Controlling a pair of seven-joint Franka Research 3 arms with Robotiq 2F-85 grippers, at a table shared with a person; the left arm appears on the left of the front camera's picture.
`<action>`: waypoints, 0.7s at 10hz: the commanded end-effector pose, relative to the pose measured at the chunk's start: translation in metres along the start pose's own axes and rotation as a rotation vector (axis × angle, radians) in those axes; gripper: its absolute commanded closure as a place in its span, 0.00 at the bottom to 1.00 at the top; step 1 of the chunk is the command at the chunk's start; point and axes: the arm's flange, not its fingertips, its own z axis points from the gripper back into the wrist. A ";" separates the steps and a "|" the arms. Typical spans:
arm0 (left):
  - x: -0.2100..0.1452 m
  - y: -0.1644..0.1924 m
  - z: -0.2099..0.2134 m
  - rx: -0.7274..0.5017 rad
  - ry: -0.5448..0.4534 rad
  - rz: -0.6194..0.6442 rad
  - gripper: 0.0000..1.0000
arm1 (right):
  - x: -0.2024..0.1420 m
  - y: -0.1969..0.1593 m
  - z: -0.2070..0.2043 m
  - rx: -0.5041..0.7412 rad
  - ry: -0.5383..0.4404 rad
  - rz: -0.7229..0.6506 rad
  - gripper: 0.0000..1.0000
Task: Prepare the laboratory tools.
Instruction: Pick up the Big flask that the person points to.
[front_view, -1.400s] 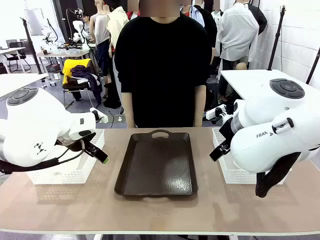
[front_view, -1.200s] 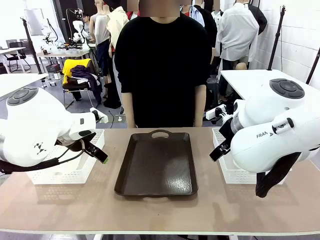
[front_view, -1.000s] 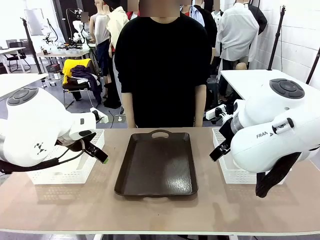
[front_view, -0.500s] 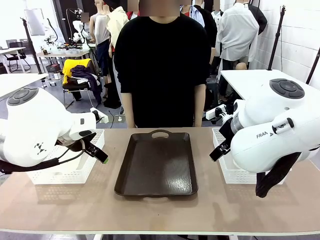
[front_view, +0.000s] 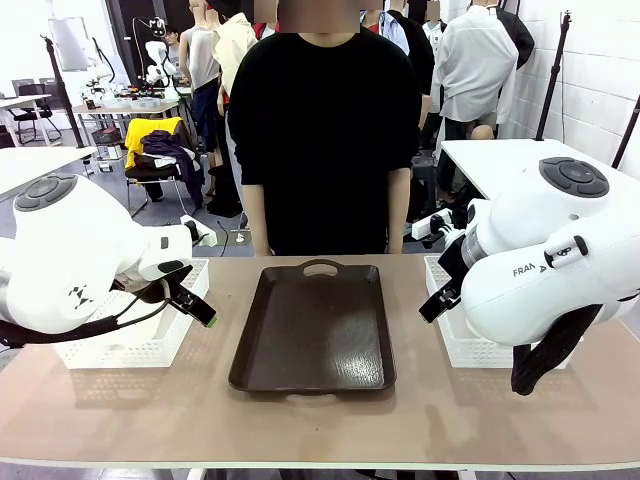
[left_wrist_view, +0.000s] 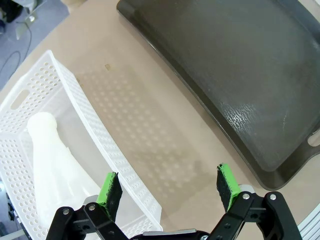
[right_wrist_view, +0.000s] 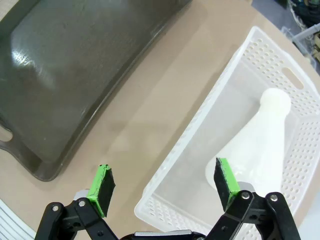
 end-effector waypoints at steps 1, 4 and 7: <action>0.000 0.000 0.000 0.000 0.000 0.000 0.00 | 0.000 0.000 0.000 0.000 0.000 0.000 0.00; -0.010 0.045 0.056 -0.026 -0.065 0.060 0.00 | -0.004 -0.032 0.047 0.065 -0.073 -0.062 0.00; -0.016 0.078 0.081 -0.133 -0.090 0.142 0.00 | -0.009 -0.085 0.090 0.242 -0.126 -0.171 0.00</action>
